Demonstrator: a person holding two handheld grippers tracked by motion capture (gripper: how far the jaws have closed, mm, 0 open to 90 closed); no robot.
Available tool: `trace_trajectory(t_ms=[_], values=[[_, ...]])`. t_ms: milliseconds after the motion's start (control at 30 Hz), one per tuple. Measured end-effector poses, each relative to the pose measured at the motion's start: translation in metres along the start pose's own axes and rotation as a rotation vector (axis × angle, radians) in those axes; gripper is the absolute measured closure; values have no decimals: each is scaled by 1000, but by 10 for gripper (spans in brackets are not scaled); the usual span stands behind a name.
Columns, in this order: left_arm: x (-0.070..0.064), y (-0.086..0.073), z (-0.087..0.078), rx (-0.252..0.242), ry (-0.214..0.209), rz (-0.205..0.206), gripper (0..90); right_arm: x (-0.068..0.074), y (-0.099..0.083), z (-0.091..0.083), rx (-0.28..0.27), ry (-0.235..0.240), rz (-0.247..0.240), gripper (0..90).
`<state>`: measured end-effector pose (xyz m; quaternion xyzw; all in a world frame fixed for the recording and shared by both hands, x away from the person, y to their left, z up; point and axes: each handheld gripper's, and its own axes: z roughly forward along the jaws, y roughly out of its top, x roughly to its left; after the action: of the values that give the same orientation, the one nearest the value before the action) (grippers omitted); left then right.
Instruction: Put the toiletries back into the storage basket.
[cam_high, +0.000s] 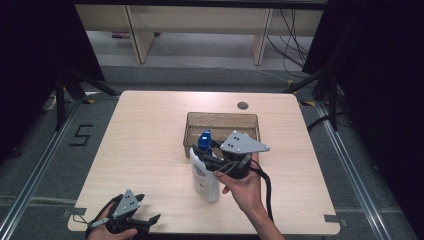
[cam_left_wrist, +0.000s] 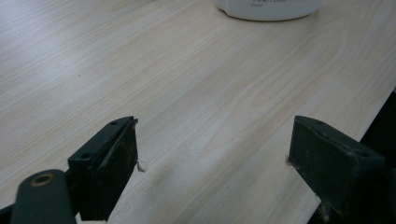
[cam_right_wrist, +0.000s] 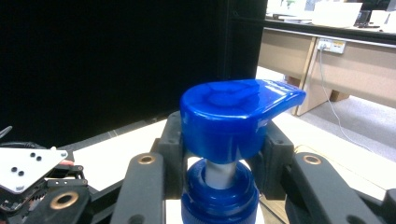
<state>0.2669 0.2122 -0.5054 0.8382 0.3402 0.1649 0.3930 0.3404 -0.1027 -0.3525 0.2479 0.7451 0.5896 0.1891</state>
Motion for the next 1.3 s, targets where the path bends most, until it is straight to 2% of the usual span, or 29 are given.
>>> trace_trajectory(t_ms=[33, 67, 100, 300, 333, 433, 533, 567, 733, 767, 800, 933, 967, 1000, 1067, 1133, 1167, 1300], values=[[-2, 0, 1, -15, -10, -18, 150, 1, 0, 0, 4, 7, 14, 616], [-2, 0, 1, -13, -10, -18, 150, 0, 0, 1, 2, 12, 8, 616], [0, 0, 0, 3, -1, 1, 150, 0, 0, 2, -1, 13, 16, 616], [0, 0, 0, -10, -10, -3, 150, -3, 1, 5, -3, 20, 32, 616], [1, 0, -1, -3, -1, 1, 150, -5, 1, 6, -10, 16, 14, 616], [-1, 0, 0, -13, -12, -19, 150, -5, 3, 7, -13, 26, 19, 616], [0, 0, -1, -4, -2, -1, 150, -6, 6, 8, -24, 19, 6, 616], [0, 0, -1, -9, -5, -6, 150, -5, 8, 6, -23, 21, 18, 616], [0, 0, -1, -10, -5, -5, 150, -8, 17, 4, -50, 18, 17, 616], [0, 0, -1, -9, 1, -7, 150, -11, 23, 2, -75, 11, 3, 616], [0, 0, -1, -8, -9, -12, 150, -12, 25, 1, -67, 9, 6, 616], [1, 0, -1, -9, -4, -14, 151, -19, 30, -3, -82, -5, 11, 616], [2, 0, -1, 5, -5, -4, 150, -21, 31, -5, -72, -7, 27, 616], [2, 0, -2, 12, -6, 0, 150, -24, 32, -6, -73, -15, 17, 616], [0, 0, 0, -10, -15, -20, 151, -27, 34, -8, -69, -19, 40, 616], [0, 0, 0, -11, -14, -20, 151, -31, 36, -10, -71, -35, 41, 616], [2, 0, -1, 7, -5, 0, 150, -33, 37, -11, -75, -32, 42, 615], [2, 0, -2, 11, -7, -2, 150, -39, 42, -15, -86, -60, 22, 616]])
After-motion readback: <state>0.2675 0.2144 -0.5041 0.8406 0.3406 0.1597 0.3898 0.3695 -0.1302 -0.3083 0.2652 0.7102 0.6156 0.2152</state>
